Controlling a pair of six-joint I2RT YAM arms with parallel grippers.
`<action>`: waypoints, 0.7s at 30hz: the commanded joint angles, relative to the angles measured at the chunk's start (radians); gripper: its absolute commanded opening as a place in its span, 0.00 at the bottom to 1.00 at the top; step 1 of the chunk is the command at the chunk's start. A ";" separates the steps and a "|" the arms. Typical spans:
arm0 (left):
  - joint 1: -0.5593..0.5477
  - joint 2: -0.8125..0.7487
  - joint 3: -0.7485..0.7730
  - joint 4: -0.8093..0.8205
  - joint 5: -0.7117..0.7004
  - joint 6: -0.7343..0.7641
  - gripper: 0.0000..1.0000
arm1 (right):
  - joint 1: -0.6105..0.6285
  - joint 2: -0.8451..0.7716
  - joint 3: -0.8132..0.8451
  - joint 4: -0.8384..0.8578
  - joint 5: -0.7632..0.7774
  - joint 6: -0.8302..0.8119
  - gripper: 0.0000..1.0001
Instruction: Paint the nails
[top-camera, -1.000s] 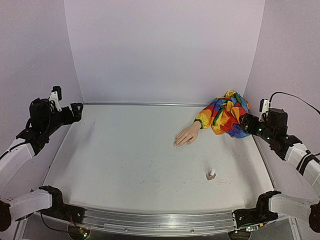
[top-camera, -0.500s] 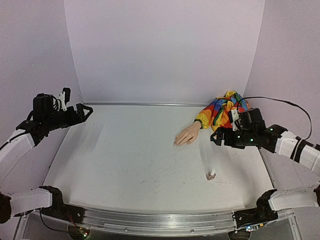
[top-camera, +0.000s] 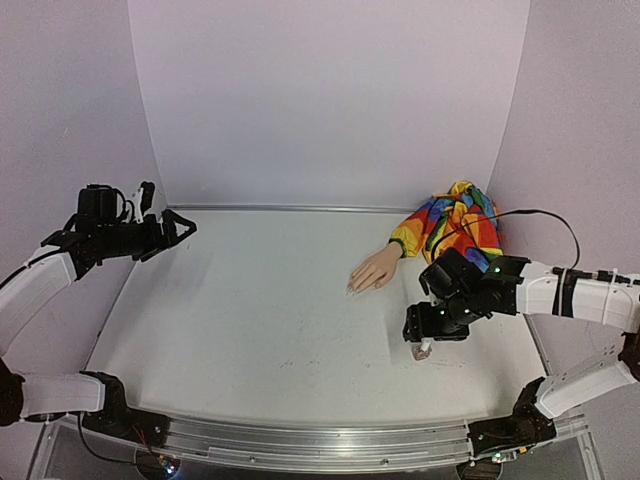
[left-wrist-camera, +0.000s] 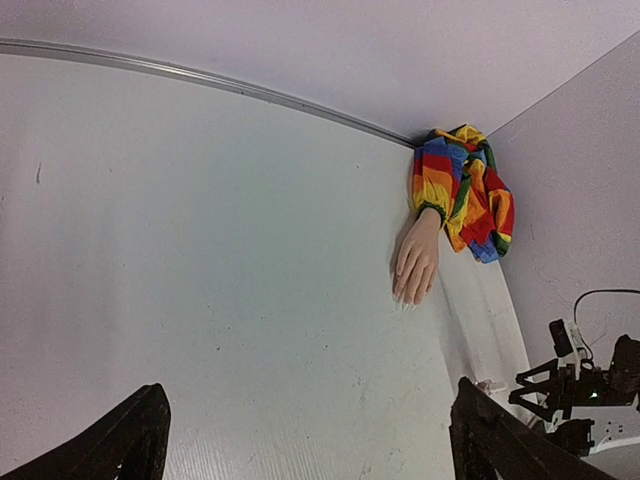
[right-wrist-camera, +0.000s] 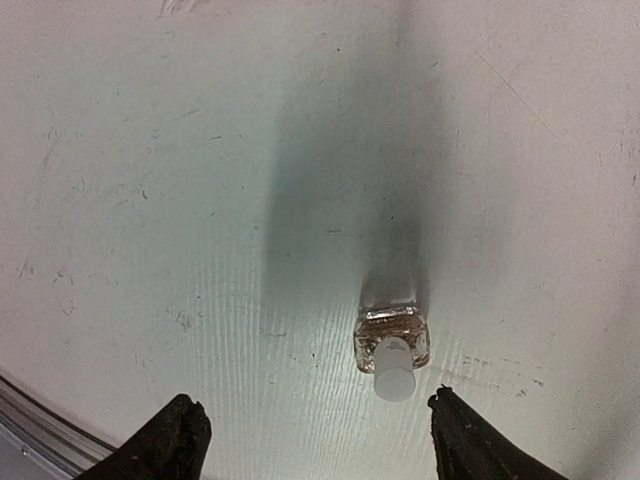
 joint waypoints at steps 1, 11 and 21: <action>0.005 0.007 0.061 0.008 0.037 -0.010 0.98 | 0.011 0.022 -0.007 -0.063 0.032 0.068 0.66; 0.005 0.013 0.063 0.007 0.049 -0.011 0.98 | 0.014 0.107 -0.002 -0.096 0.099 0.137 0.53; 0.005 0.026 0.064 0.006 0.052 -0.020 0.97 | 0.013 0.152 -0.006 -0.055 0.121 0.148 0.40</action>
